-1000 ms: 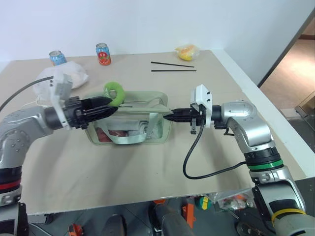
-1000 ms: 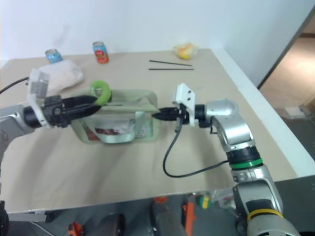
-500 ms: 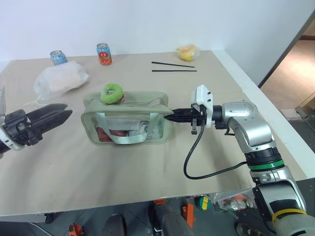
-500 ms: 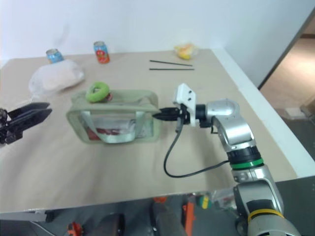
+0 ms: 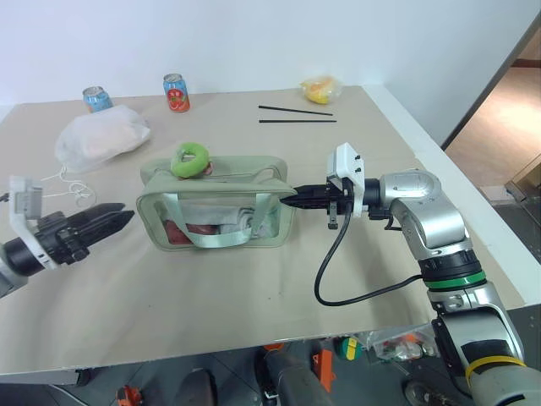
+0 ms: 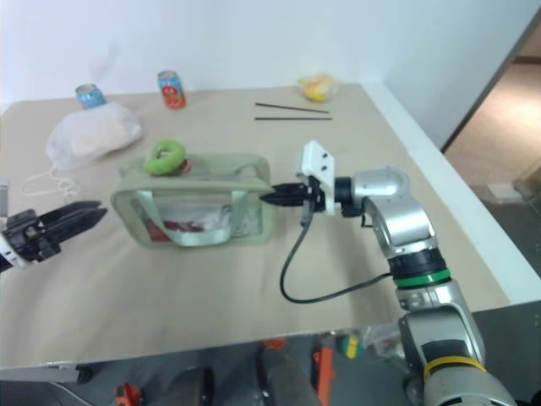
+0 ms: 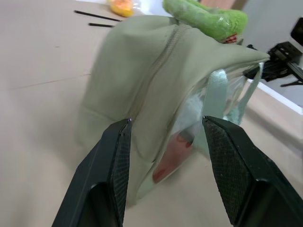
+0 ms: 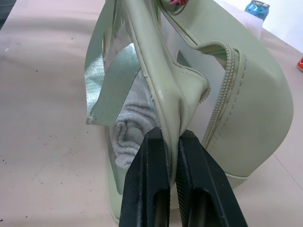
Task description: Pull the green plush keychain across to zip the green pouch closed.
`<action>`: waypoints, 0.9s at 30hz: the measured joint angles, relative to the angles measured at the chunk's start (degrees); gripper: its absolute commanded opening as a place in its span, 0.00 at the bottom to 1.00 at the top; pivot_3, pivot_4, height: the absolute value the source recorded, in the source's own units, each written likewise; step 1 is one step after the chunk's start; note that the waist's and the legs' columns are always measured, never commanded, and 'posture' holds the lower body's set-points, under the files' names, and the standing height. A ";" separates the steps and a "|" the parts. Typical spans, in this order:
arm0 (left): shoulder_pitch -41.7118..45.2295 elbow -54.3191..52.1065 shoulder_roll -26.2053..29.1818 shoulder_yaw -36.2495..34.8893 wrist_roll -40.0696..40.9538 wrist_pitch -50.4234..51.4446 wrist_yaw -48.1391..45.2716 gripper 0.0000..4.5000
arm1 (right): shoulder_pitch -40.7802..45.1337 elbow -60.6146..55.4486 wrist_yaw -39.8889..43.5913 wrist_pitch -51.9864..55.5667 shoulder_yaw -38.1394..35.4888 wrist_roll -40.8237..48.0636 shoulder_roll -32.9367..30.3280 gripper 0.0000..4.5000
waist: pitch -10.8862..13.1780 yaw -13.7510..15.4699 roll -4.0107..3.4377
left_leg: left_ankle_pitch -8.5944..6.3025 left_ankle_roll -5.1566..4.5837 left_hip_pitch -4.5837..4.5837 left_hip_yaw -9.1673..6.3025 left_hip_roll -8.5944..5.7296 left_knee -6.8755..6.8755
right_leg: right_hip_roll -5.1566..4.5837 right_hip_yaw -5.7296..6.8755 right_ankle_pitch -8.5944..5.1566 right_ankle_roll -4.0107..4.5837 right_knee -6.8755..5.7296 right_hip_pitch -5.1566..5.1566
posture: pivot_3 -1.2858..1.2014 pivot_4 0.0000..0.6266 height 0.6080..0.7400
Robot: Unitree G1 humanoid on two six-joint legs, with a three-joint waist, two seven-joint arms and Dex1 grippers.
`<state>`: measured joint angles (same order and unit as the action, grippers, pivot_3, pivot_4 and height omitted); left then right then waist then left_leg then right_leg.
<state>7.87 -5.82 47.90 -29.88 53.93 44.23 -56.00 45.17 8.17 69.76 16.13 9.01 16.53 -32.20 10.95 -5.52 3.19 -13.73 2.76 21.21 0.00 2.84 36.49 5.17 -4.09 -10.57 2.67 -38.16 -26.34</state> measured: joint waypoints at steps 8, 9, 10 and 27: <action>6.44 5.58 -2.12 7.41 -4.68 -1.70 -0.41 0.29 | -0.52 -1.05 -0.30 0.67 -0.01 0.07 -0.34 0.00 | 0.00 0.00 0.00 | 0.00 0.00 0.02 0.01 0.00 0.00 | 0.01 -0.01 0.01 -0.01 0.00 0.00 | 0.52 0.24 1.00; 6.70 5.79 -2.12 7.42 -4.72 -1.75 -0.68 0.21 | -0.57 -1.25 -0.35 0.78 -0.01 0.07 -0.44 0.00 | 0.00 0.00 0.01 | 0.00 0.00 0.03 0.01 0.01 0.00 | 0.01 -0.02 0.01 -0.01 0.00 -0.01 | 0.52 0.24 1.00; 6.89 5.80 -2.12 7.41 -4.72 -1.83 -0.97 0.14 | -0.60 -1.33 -0.42 0.86 -0.02 0.07 -0.54 0.00 | 0.00 0.00 0.01 | 0.00 0.00 0.03 0.01 0.00 -0.01 | 0.00 -0.02 0.01 -0.01 0.00 -0.01 | 0.52 0.24 1.00; 7.40 4.96 -2.63 9.86 -8.95 -5.66 -1.44 0.00 | -2.80 -5.14 1.12 10.34 -2.64 6.46 -4.99 0.58 | 0.00 0.60 0.01 | 0.00 0.00 0.01 0.01 -0.07 0.02 | -0.07 -0.03 0.02 -0.04 0.00 0.03 | 0.52 0.24 1.00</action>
<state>15.27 -0.86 45.26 -20.02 44.98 38.57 -57.43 42.37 3.03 70.88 26.47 6.37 22.99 -37.18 10.95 -4.92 3.20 -13.73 2.75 21.22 0.01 2.77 36.50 5.09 -4.12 -10.55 2.63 -38.15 -26.30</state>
